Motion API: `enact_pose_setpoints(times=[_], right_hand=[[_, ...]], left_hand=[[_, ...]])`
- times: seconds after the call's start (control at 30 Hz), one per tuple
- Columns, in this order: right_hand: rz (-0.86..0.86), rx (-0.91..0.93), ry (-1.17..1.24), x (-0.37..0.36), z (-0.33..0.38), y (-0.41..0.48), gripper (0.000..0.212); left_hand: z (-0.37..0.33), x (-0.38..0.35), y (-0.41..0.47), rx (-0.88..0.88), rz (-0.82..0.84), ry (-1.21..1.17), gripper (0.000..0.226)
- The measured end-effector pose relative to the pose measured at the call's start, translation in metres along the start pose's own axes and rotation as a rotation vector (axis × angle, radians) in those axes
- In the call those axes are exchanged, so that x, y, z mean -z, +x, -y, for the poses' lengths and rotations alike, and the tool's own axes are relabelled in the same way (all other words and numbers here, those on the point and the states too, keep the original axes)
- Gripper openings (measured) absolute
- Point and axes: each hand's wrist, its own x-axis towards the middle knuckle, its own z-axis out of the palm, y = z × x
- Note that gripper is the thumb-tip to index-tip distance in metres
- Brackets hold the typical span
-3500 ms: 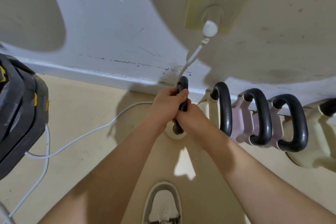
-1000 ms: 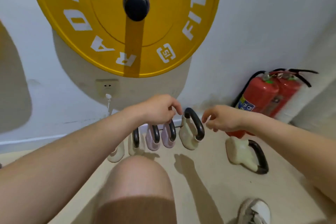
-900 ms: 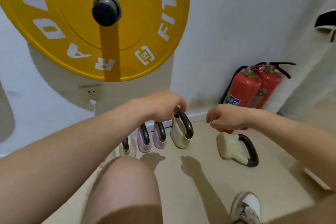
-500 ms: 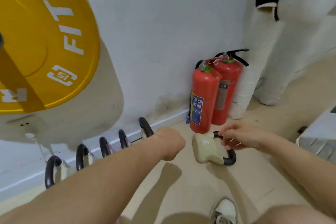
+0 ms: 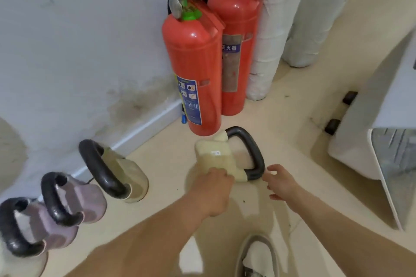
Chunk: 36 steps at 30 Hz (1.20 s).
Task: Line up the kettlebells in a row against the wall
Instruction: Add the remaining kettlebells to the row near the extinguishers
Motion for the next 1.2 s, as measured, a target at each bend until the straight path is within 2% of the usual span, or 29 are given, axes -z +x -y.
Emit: enact_pose_setpoints(times=[0.1, 0.17, 0.23, 0.37, 0.53, 0.67, 0.77, 0.83, 0.9, 0.97, 1.03, 1.13, 1.2], right_hand=[[-0.019, -0.076, -0.031, -0.006, -0.003, 0.034, 0.035], [-0.006, -0.088, -0.111, -0.011, -0.005, 0.053, 0.026], [0.006, -0.051, -0.275, -0.011, -0.003, 0.067, 0.028], [0.026, 0.004, -0.364, -0.010, 0.001, 0.086, 0.032], [-0.009, -0.009, -0.209, -0.020, 0.002, 0.087, 0.021], [0.065, -0.127, 0.258, -0.016, -0.003, 0.077, 0.021], [0.162, -0.199, 0.473, -0.023, -0.009, 0.065, 0.018], [0.216, -0.218, 0.538, -0.036, -0.015, 0.055, 0.009], [0.238, -0.206, 0.607, -0.052, -0.019, 0.047, 0.013], [0.223, -0.187, 0.637, -0.063, -0.022, 0.040, 0.023], [0.208, -0.142, 0.634, -0.066, -0.020, 0.032, 0.024], [0.176, -0.009, 0.546, -0.066, -0.009, 0.018, 0.006], [0.135, 0.085, 0.421, -0.066, 0.002, 0.009, 0.003]], left_hand=[[0.002, -0.014, 0.041, -0.062, -0.032, 0.078, 0.041], [0.006, -0.024, 0.063, -0.096, -0.036, 0.142, 0.058], [0.012, -0.032, 0.080, -0.096, -0.013, 0.211, 0.073], [0.010, -0.051, 0.108, -0.137, 0.005, 0.344, 0.051], [-0.008, -0.043, 0.136, -0.101, 0.035, 0.297, 0.043], [0.005, -0.041, 0.128, -0.185, 0.005, 0.250, 0.039], [0.015, -0.041, 0.106, -0.297, 0.008, 0.276, 0.034], [0.023, -0.040, 0.092, -0.356, 0.019, 0.285, 0.040], [0.030, -0.040, 0.079, -0.379, 0.027, 0.261, 0.051], [0.034, -0.039, 0.067, -0.387, 0.024, 0.227, 0.051], [0.037, -0.038, 0.058, -0.380, 0.016, 0.219, 0.048], [0.034, -0.038, 0.048, -0.286, -0.011, 0.145, 0.044], [0.028, -0.035, 0.041, -0.179, -0.029, 0.050, 0.047]])
